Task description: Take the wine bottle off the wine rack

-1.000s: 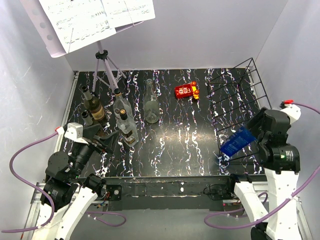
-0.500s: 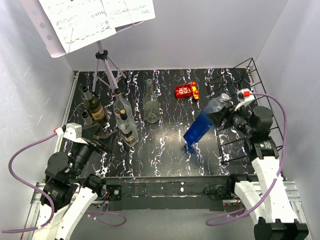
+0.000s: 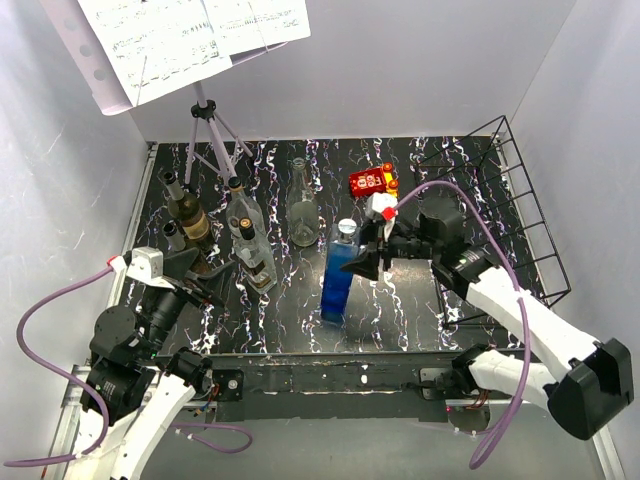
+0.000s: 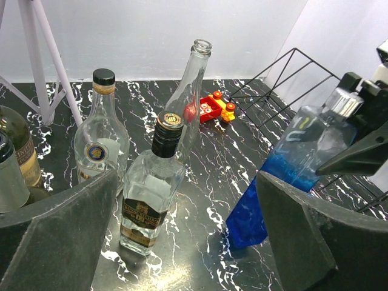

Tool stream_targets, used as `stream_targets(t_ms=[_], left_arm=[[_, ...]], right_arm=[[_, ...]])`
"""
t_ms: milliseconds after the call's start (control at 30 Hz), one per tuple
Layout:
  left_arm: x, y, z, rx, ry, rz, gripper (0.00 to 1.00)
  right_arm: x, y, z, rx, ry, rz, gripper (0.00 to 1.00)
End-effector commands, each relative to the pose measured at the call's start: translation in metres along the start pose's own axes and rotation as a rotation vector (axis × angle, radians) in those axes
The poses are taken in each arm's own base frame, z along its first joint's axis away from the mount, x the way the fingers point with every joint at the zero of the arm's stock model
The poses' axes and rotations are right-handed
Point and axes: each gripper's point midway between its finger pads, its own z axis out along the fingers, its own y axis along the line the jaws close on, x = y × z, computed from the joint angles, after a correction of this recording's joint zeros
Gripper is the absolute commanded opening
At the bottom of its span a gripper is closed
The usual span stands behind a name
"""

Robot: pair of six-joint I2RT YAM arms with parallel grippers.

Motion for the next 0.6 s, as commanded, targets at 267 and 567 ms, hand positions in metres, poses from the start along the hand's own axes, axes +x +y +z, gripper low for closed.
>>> stream_targets(t_ms=[267,567], left_arm=[[0.004,0.001,0.004,-0.001,0.012,0.013,0.98],[0.006,0.001,0.006,-0.001,0.023,0.013,0.98]], right_arm=[[-0.08,0.002,0.043,-0.047,-0.238,-0.446,0.01],[-0.061,-0.004,0.056,-0.031,-0.17,-0.44,0.41]])
